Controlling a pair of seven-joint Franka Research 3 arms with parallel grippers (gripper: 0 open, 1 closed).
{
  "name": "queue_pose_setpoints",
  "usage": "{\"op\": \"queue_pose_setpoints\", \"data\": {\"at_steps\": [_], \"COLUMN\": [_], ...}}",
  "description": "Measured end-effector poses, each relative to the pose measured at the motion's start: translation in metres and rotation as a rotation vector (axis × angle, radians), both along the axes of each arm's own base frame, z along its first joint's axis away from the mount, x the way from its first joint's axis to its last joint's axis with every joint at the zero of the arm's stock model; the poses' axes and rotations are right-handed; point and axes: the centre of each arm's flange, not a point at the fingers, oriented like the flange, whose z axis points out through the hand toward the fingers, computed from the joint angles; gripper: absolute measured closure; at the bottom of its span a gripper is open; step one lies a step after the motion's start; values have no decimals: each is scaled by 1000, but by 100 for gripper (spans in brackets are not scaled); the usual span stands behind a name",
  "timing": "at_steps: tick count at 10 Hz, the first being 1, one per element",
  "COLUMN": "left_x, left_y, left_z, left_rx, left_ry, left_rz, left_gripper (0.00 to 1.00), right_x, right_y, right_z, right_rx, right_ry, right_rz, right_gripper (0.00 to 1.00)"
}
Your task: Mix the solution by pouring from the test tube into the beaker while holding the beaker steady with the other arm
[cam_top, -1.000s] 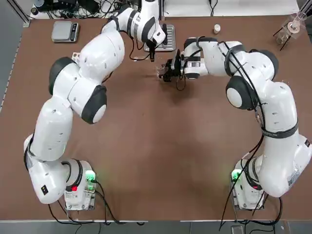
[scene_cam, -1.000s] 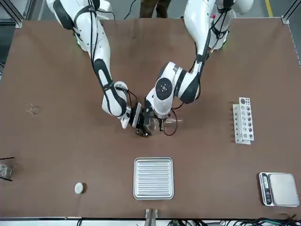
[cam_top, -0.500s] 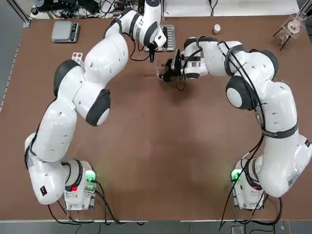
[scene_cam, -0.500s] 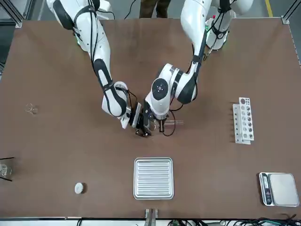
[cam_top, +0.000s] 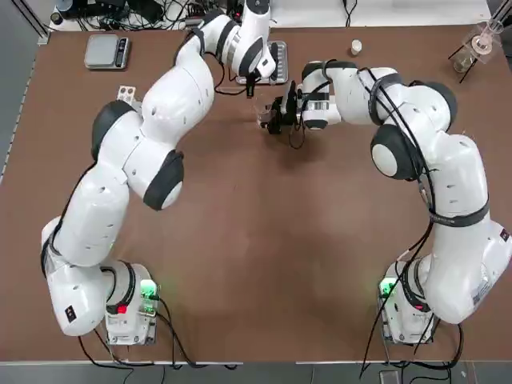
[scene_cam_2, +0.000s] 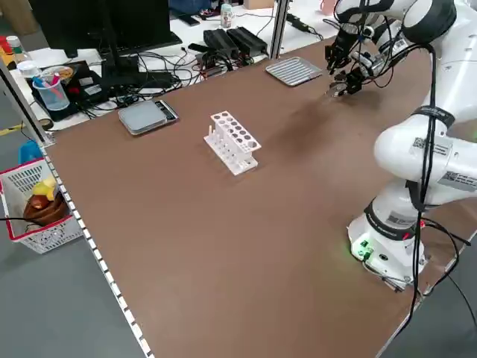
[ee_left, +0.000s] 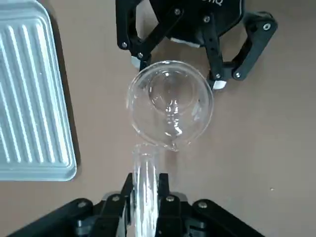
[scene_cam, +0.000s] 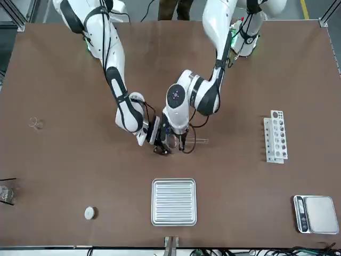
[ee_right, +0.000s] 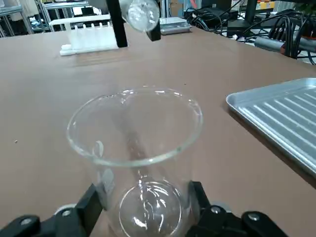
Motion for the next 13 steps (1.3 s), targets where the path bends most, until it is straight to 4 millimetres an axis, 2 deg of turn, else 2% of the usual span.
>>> {"op": "queue_pose_setpoints", "data": {"at_steps": [3, 9, 13], "left_x": [-5, -6, -10], "left_y": [-11, -14, -20], "left_z": [3, -10, -9], "left_rx": [29, 100, 134], "left_ry": [-32, -65, -95], "left_rz": [-38, -71, -106], "left_gripper": [78, 78, 78], "right_x": [0, 0, 0], "right_y": [0, 0, 0], "right_z": [0, 0, 0], "right_rx": [0, 0, 0], "right_ry": [0, 0, 0], "right_rz": [0, 0, 0], "right_gripper": [23, 23, 23]}}
